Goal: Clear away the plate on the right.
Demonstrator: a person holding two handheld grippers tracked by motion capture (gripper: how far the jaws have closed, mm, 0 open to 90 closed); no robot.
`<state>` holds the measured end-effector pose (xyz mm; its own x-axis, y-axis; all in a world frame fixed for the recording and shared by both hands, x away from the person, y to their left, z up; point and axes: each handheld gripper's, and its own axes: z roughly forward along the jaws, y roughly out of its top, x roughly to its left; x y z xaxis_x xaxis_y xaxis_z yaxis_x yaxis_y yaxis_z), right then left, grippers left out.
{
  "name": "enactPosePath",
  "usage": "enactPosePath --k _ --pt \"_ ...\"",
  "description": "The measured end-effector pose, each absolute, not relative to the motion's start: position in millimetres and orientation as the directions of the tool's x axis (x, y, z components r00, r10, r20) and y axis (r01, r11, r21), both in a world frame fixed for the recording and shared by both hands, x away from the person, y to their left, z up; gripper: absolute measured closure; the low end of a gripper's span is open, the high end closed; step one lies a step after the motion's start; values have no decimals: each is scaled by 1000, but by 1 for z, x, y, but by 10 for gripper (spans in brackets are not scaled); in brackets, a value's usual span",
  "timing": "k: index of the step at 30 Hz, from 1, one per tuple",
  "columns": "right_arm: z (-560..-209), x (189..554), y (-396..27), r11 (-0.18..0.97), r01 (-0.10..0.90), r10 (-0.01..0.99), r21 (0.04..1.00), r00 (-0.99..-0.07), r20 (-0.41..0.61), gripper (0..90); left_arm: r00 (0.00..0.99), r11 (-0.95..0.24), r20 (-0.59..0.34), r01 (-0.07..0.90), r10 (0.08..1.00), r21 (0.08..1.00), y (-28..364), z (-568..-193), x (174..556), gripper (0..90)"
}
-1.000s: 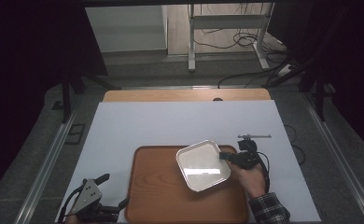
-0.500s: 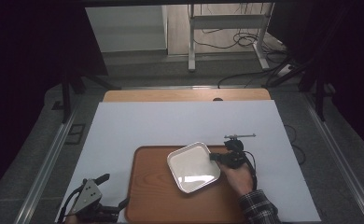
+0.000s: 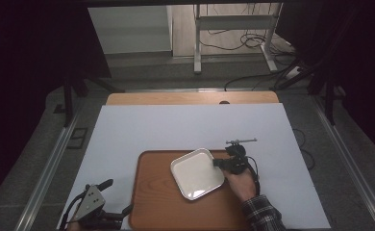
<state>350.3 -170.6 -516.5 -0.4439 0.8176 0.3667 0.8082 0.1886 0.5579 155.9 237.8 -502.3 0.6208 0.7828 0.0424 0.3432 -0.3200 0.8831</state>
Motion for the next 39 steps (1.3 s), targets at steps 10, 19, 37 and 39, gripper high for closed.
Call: enactPosePath --k 10,19,37,39 --pt "-507 347 -173 225 760 805 610 -498 322 757 620 -317 40 343 783 884 238 -502 156 5" --pt "-495 333 -168 317 662 747 679 -615 251 631 622 -319 43 340 782 885 238 -502 156 5" --pt "-480 277 -152 479 528 602 701 -779 176 844 625 -319 43 339 780 885 238 -502 156 5" --pt "-479 273 -152 483 525 596 701 -784 176 865 625 -320 43 338 780 885 238 -502 156 5"
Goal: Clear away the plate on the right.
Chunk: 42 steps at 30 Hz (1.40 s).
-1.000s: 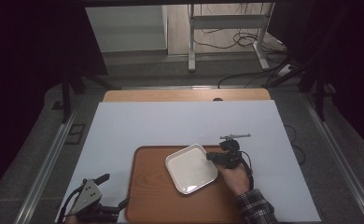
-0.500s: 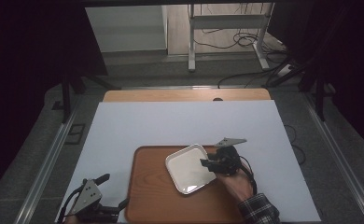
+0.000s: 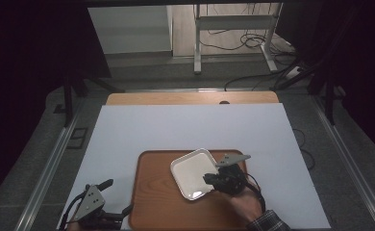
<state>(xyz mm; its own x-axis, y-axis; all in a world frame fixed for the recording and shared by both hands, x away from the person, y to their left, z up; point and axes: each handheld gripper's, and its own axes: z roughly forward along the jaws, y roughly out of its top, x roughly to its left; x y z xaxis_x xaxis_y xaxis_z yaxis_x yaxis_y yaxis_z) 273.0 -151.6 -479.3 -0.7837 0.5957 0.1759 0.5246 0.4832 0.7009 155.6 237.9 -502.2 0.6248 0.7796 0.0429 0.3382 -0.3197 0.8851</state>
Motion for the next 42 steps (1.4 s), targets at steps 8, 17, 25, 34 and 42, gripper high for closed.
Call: enactPosePath --k 8,17,25,34,42 --pt "-480 245 -154 511 492 555 705 -815 167 898 629 -326 48 335 776 884 237 -502 156 5" --pt "-498 241 -147 571 488 535 660 -831 152 898 629 -327 48 335 776 884 237 -502 157 5" --pt "-508 246 -142 596 491 534 635 -833 142 898 630 -330 51 334 775 883 236 -502 156 5" --pt "-510 251 -126 595 467 507 654 -850 146 898 630 -332 53 335 775 882 236 -502 157 6" --pt "-513 256 -110 601 449 498 661 -858 131 898 629 -329 50 335 776 883 236 -502 157 6"
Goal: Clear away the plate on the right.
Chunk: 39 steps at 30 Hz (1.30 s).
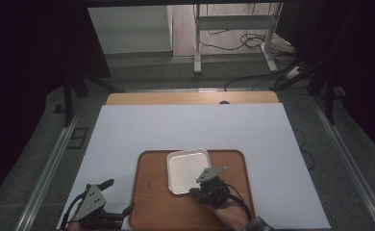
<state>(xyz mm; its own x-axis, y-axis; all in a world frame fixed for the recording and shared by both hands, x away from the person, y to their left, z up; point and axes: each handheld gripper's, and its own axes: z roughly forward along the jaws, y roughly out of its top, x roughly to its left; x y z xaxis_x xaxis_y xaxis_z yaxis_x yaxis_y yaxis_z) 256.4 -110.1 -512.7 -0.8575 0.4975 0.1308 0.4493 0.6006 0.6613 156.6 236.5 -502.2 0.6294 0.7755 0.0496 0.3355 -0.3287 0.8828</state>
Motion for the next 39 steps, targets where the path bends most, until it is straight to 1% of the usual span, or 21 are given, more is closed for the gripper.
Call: enactPosePath --k 16,30,33,39 --pt "-514 259 -103 597 445 502 667 -856 122 895 630 -333 54 334 775 882 236 -502 156 6" --pt "-508 257 -106 596 426 484 681 -867 118 822 630 -333 54 335 775 881 237 -502 156 6" --pt "-505 257 -107 588 426 491 688 -864 115 791 630 -333 54 334 775 882 236 -502 156 6" --pt "-502 259 -111 575 426 500 699 -859 113 757 630 -331 51 335 775 882 237 -502 156 6"
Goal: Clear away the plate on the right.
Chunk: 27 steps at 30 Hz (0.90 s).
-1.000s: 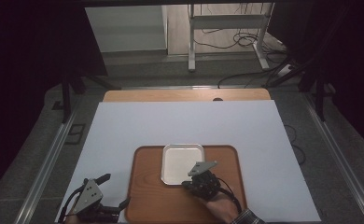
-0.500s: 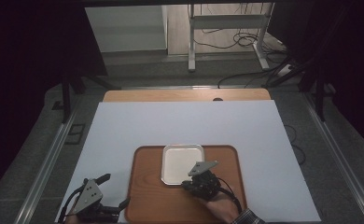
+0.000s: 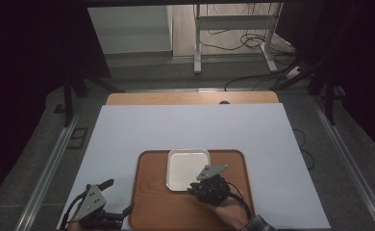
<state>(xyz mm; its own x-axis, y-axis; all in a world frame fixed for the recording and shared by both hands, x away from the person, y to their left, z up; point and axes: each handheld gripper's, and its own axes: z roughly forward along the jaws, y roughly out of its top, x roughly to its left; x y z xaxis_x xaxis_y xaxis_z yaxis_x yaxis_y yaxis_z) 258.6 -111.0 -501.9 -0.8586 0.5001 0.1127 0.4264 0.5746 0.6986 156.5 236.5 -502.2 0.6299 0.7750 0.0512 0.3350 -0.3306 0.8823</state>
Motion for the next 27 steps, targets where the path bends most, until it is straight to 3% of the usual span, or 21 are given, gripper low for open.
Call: enactPosePath --k 27 --pt "-488 268 -133 498 444 561 745 -820 113 433 630 -330 51 334 775 883 237 -502 156 5"
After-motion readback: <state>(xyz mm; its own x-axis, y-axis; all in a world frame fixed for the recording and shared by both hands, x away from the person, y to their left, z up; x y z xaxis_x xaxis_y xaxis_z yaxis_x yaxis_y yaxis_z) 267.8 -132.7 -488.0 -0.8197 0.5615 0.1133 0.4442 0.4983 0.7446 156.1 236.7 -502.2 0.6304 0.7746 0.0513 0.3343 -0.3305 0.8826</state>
